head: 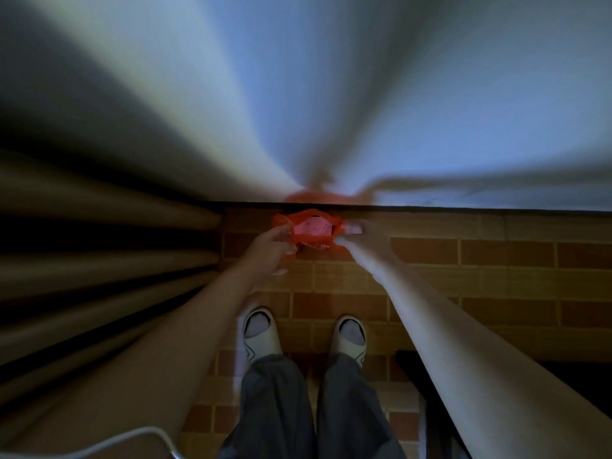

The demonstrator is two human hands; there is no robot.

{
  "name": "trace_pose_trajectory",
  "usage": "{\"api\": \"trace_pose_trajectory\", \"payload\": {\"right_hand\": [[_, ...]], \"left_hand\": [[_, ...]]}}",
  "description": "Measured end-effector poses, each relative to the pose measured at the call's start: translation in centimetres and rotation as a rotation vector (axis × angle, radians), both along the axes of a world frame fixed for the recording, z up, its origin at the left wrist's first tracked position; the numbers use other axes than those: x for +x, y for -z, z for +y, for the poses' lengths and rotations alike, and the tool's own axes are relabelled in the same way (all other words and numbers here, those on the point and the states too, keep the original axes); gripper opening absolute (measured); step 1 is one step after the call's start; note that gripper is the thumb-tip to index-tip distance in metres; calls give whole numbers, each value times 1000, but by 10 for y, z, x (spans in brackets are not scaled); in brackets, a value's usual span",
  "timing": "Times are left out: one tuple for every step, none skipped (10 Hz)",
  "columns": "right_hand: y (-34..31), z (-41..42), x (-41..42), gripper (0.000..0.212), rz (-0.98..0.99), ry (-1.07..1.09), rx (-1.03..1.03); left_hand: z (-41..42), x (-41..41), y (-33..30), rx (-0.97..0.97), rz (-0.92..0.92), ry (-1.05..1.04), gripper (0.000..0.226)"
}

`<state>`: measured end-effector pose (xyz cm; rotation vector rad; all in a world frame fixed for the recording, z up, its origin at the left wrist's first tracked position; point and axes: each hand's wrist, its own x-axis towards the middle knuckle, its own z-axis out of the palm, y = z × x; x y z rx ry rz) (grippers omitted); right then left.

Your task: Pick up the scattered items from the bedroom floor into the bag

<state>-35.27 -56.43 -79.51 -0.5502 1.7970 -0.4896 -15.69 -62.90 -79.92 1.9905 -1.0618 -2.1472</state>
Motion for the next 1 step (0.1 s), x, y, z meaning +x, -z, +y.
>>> {"api": "trace_pose_trajectory", "payload": {"right_hand": [[2,-1,2,53,-104,60,-18]], "left_hand": [[5,-3,1,-19,33,50,66]]}}
